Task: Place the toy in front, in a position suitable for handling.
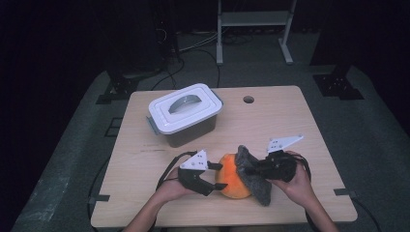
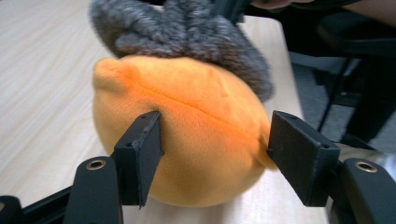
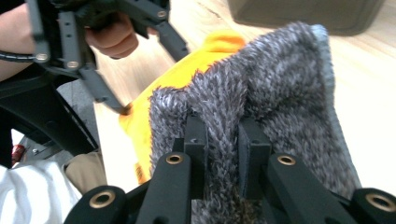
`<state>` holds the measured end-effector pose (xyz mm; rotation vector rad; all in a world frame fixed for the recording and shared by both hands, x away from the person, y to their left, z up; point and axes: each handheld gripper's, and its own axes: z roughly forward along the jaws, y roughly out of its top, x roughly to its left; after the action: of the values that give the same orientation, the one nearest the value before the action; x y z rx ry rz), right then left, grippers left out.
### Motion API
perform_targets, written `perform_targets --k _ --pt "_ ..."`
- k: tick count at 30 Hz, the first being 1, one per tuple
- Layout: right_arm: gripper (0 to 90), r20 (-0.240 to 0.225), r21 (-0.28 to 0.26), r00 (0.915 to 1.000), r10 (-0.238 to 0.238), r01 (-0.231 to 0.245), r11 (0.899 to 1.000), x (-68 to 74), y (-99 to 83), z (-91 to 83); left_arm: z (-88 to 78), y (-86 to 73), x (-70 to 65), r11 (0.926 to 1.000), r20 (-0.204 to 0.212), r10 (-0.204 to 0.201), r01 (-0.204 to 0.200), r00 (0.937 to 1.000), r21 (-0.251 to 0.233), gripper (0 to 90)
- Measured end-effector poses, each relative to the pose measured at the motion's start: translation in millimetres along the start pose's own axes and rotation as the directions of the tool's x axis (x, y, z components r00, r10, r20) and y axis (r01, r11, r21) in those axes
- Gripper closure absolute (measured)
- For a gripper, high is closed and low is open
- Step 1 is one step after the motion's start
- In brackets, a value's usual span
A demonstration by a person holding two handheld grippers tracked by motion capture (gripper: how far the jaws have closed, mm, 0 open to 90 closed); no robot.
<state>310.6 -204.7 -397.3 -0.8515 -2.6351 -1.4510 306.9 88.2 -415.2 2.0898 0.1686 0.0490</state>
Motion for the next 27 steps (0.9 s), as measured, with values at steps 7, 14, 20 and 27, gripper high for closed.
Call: perform_targets --k 7,14,20,27 --pt "76.2 0.035 -0.033 0.9991 -0.023 0.024 0.999 6.3 4.2 -5.2 4.5 2.2 -1.8 1.0000 -0.062 0.008 -0.008 0.9980 -0.001 43.4" --pt "76.1 -0.002 -0.040 0.9914 -0.131 0.131 0.991 36.1 15.4 2.8 8.7 3.2 0.1 0.9994 -0.098 -0.027 0.025 0.9948 -0.024 43.9" --pt "76.1 0.009 0.010 0.9943 -0.106 0.106 0.994 30.7 -4.8 -0.1 9.0 2.2 1.5 0.9989 -0.096 -0.039 0.036 0.9946 -0.031 42.8" --pt "76.0 -0.014 -0.024 0.9959 -0.089 0.089 0.996 33.8 -9.3 -5.1 9.4 2.3 0.5 0.9989 -0.097 -0.037 0.034 0.9946 -0.033 40.9"
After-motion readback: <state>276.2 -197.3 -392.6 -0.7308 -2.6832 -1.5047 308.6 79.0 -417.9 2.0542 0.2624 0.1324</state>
